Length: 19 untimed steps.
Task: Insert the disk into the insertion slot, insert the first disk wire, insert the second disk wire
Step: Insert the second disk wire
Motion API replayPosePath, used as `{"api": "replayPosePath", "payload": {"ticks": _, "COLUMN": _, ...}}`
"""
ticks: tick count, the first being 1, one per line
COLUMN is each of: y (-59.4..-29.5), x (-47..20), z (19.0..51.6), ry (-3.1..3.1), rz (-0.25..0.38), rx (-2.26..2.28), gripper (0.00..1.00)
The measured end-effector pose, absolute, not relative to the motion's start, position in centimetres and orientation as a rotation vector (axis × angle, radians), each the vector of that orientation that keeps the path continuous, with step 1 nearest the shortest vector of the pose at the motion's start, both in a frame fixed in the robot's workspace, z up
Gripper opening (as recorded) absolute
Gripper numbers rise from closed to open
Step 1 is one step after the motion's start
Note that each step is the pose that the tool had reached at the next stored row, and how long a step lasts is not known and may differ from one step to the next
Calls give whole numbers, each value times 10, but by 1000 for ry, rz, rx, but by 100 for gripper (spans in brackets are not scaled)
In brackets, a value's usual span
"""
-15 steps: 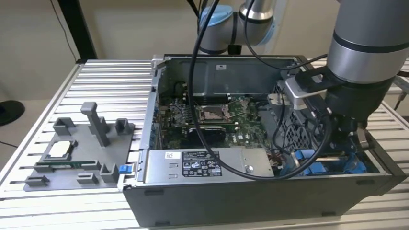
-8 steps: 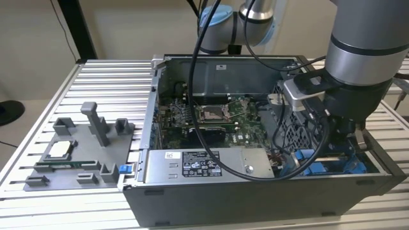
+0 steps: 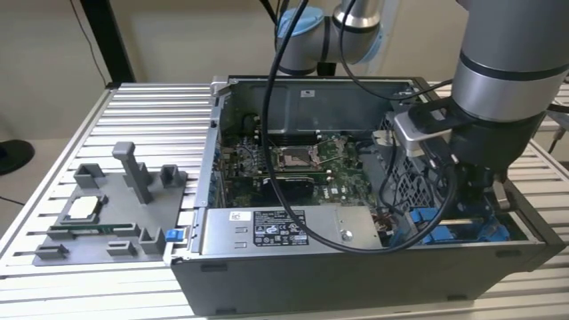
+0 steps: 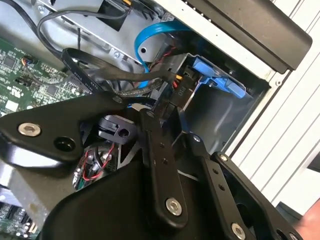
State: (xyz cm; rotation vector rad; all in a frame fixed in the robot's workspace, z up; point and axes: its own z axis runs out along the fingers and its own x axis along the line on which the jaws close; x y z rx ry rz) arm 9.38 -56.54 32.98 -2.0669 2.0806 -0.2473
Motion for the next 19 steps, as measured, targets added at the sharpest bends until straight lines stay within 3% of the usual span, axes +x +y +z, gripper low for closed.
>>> {"api": "replayPosePath", "payload": {"ticks": 10, "y": -565, "x": 94, "z": 344, "ry": 2081, "rz": -247, "rx": -2067, "gripper": 100}}
{"api": "replayPosePath", "payload": {"ticks": 19, "y": -565, "x": 94, "z": 378, "ry": 2083, "rz": -244, "rx": -2069, "gripper": 100}}
